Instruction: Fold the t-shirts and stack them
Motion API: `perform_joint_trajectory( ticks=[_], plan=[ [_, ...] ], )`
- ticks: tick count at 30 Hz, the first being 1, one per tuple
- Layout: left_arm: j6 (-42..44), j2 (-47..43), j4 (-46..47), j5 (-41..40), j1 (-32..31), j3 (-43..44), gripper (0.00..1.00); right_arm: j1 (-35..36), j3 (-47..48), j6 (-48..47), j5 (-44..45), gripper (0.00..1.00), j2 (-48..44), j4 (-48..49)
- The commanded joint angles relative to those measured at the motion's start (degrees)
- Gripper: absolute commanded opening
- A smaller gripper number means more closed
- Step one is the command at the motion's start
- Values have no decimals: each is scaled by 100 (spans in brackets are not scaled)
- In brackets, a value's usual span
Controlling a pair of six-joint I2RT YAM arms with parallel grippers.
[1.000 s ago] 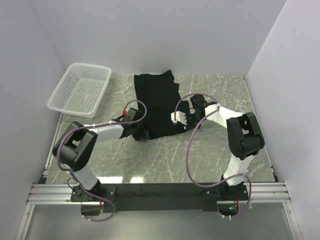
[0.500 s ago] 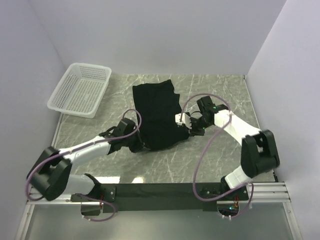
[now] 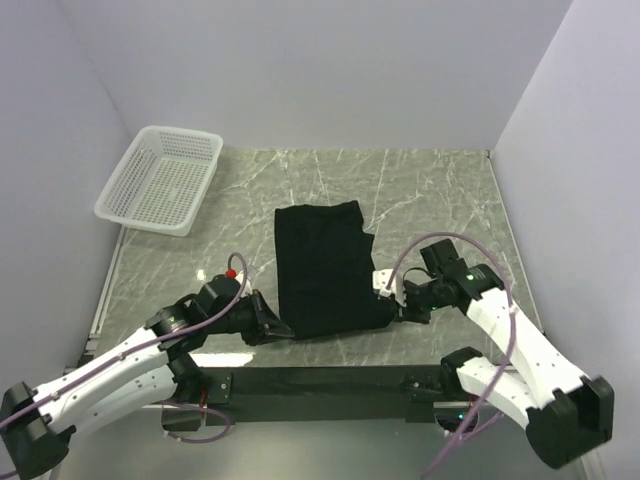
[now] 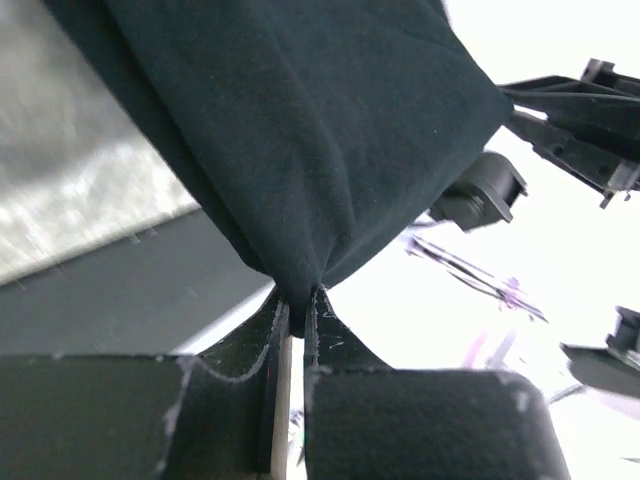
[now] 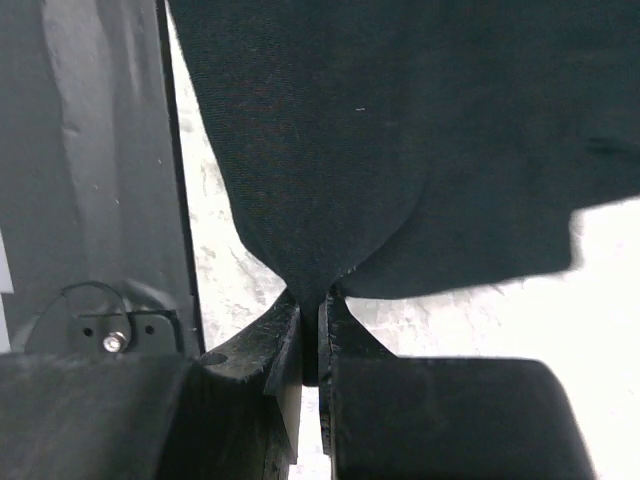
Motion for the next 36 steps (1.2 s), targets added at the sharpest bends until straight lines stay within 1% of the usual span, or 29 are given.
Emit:
perform_joint_trajectory(
  ticks=[1, 4, 7, 10, 13, 14, 16, 17, 19, 20, 22, 23, 24, 27, 29, 30, 32, 36],
  plan=[
    [-527, -449, -505, 169, -149, 155, 1, 30, 281, 323, -129, 0, -457, -405],
    [-448, -416, -813, 161, -149, 462, 1, 74, 677, 367, -261, 0, -344, -749],
    [-220, -118, -1103, -50, -149, 910, 1, 65, 958, 525, -226, 0, -177, -635],
    [-18, 270, -1174, -568, -140, 1384, 1, 65, 1222, 683, -208, 0, 130, -310],
    [176, 699, -1034, -963, 9, 1762, 0, 65, 1669, 727, -217, 0, 727, -178],
    [298, 806, -1016, -1034, 192, 1937, 0, 39, 1932, 701, -200, 0, 1051, -152],
    [474, 1060, -849, -1053, 456, 2123, 0, 4, 2197, 745, -199, 0, 1360, -47],
    [597, 1131, -788, -1044, 779, 2167, 1, -57, 2459, 789, -208, 0, 1649, 50],
    [755, 1351, -603, -956, 1133, 2290, 0, -111, 2742, 833, -156, 0, 1975, 138],
    [895, 1439, -437, -921, 1456, 2317, 0, -180, 3039, 833, -155, 0, 2316, 156],
    [1141, 1789, -269, -842, 1766, 2430, 0, -269, 3322, 842, -129, 0, 2678, 174],
    [1221, 1930, -86, -711, 2002, 2466, 0, -373, 3593, 859, -129, 0, 3028, 226],
    [1292, 2071, -14, -666, 2118, 2519, 0, -418, 3735, 859, -138, 0, 3214, 226],
    [1582, 2869, 240, -543, 2443, 2747, 0, -514, 4324, 842, -129, 0, 3935, 209],
    [1775, 3196, 381, -508, 2636, 2967, 0, -532, 4753, 877, -68, 0, 4426, 218],
    [1828, 3511, 504, -455, 2698, 3037, 0, -550, 4895, 894, -68, 0, 4577, 226],
    [1969, 3820, 645, -359, 2812, 3274, 0, -585, 5280, 921, -59, 0, 4980, 244],
    [2206, 4628, 646, -367, 2910, 3801, 0, -629, 5862, 973, -85, 0, 5562, 165]
  ],
)
